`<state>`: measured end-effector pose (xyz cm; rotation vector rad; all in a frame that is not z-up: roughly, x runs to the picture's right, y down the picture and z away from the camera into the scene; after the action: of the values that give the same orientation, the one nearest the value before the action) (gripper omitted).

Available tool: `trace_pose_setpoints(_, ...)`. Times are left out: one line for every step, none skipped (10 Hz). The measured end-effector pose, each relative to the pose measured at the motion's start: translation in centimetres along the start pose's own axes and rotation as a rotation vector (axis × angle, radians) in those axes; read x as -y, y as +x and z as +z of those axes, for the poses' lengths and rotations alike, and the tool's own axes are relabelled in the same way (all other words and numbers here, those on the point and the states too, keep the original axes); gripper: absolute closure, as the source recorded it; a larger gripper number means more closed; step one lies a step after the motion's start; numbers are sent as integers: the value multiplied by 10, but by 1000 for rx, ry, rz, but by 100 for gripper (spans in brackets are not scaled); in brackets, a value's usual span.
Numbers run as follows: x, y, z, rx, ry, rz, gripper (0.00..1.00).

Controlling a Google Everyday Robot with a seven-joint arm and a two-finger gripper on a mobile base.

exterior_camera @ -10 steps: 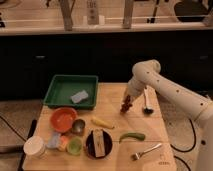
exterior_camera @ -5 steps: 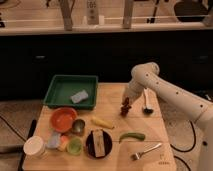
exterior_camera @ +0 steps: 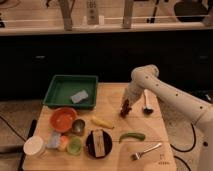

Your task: Place grapes in table surface

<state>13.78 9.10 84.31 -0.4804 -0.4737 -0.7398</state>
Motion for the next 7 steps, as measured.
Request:
trace_pose_setpoints(-2,0,2,3,-2,-2,100)
trace_pose_setpoints(-4,-1,3,5,-2,-7,100)
trace_pose_setpoints(-4,-2,3,6,-3,-10,100)
trace_pose_setpoints(-4,-3,5,10,-4,-15,100)
trace_pose_setpoints(-5,-4,6,12,-4,-18,100)
trace_pose_setpoints(-7,-4,8,14,-5,-18,100)
trace_pose_setpoints(-9,-5,8,16,-4,-20,100)
